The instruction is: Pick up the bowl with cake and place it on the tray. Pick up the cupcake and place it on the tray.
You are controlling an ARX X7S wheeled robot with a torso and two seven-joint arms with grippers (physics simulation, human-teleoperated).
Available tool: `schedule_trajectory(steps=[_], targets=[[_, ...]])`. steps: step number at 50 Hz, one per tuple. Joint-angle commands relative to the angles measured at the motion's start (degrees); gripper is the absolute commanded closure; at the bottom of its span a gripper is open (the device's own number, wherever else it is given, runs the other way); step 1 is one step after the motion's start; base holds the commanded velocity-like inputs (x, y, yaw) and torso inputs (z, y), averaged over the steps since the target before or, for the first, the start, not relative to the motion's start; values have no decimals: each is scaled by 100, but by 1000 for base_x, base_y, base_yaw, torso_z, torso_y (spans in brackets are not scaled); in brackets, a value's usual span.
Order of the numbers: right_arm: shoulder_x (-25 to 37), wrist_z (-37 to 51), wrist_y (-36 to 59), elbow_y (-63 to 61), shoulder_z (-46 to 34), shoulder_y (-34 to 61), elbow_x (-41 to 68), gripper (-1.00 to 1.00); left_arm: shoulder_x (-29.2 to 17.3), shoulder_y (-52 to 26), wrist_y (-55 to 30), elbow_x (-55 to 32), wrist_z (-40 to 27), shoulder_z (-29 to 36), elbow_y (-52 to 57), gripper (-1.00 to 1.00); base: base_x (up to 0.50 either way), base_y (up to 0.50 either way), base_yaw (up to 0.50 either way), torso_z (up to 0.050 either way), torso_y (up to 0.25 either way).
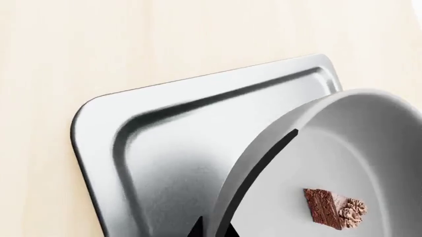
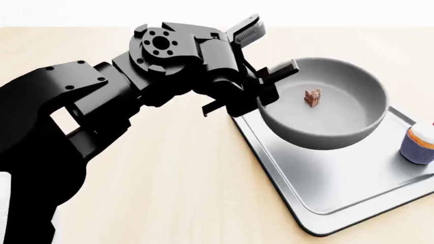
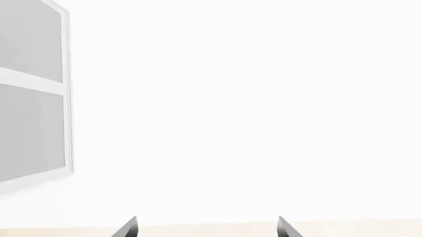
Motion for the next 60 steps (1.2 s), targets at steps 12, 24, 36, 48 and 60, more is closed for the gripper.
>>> schedule_trajectory(steps=[12, 24, 36, 48, 60], targets=[[-87, -23, -11, -23, -16, -37, -29, -100, -1, 168, 360, 138, -115, -171, 329, 100, 0, 0, 0, 0, 0], [-118, -22, -17, -42, -25, -47, -34, -100, -1, 215, 432, 174, -120, -161, 404, 100, 0, 0, 0, 0, 1], [-121, -40, -32, -48, -7, -53, -24, -100, -1, 276, 472, 289, -159, -146, 402, 100, 0, 0, 0, 0, 0], [-110, -48, -39, -45, 12, -49, -14, -100, -1, 313, 469, 364, -124, -158, 414, 100, 0, 0, 0, 0, 1], [-131, -41, -45, -51, 10, -44, -14, -100, -1, 358, 450, 407, -50, -159, 431, -100, 0, 0, 0, 0, 0]])
